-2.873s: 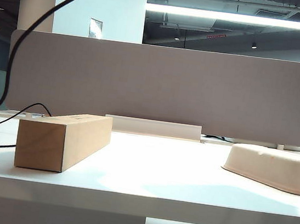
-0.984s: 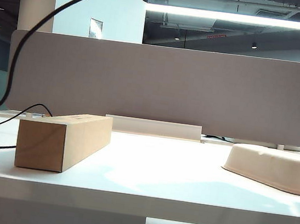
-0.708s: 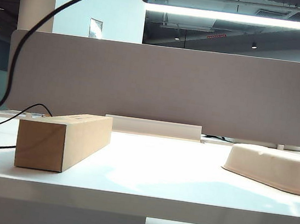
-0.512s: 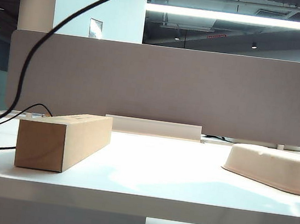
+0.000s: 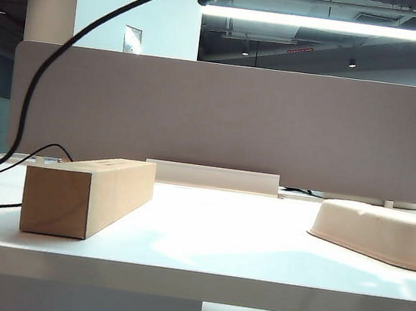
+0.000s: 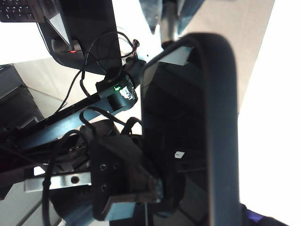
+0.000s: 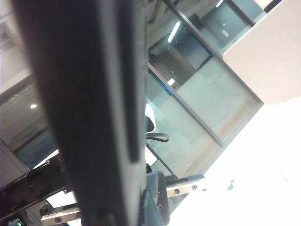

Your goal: Pick up the charging cable and the phone, plug the charging cable into the charging port on the phone, and finally place them back on the table.

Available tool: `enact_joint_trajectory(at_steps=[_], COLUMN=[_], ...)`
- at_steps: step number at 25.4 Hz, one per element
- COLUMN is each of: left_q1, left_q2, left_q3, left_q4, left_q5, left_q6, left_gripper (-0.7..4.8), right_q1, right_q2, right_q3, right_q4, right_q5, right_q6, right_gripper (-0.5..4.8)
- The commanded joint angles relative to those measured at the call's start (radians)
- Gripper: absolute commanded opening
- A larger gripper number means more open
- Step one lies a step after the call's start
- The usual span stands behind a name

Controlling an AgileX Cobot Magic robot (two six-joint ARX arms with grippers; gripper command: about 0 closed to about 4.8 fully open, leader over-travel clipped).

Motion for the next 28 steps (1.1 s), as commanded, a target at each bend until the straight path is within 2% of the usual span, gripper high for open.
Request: enact_joint_trajectory(at_steps=[1, 7, 12, 14, 18, 20, 21, 22, 24, 28], left_q1=[-0.003, -0.003, -0.003, -0.003, -0.002, -0.002, -0.002, -0.002, 0.011, 0.081], left_q2=[-0.005, -0.004, 0.001, 0.002, 0.001, 0.001, 0.001, 0.001, -0.001, -0.004], left_q3=[0.003, 0.003, 0.002, 0.002, 0.002, 0.003, 0.003, 0.003, 0.008, 0.010], left_q4=[0.021, 0.017, -0.012, -0.061, -0.210, -0.244, -0.251, -0.266, -0.287, -0.310], left_q5=[0.011, 0.011, 0.006, -0.038, -0.201, -0.217, -0.217, -0.217, -0.217, -0.230], left_q6=[-0.002, -0.002, 0.003, 0.011, 0.093, 0.115, 0.115, 0.115, 0.115, 0.115], left_gripper=[-0.06, -0.06, -0.06, 0.02, 1.60, 1.65, 1.88, 2.42, 3.17, 3.42], right_q1=[0.002, 0.002, 0.002, 0.002, 0.000, -0.005, -0.005, -0.005, -0.005, -0.007], right_q2=[-0.001, -0.001, -0.001, -0.001, -0.001, -0.001, -0.001, -0.001, -0.001, 0.007], right_q3=[0.006, 0.006, 0.006, 0.006, 0.006, 0.006, 0.006, 0.006, 0.006, 0.006], right_q4=[-0.010, -0.066, -0.076, -0.075, -0.084, -0.109, -0.126, -0.172, -0.256, -0.372], right_q5=[-0.037, -0.083, -0.076, -0.056, 0.016, 0.058, 0.073, 0.121, 0.207, 0.316], right_q6=[-0.008, -0.008, -0.008, -0.019, -0.076, -0.116, -0.126, -0.156, -0.186, -0.204], right_gripper=[-0.07, -0.07, -0.07, -0.07, -0.07, -0.07, -0.07, -0.07, -0.07, -0.07])
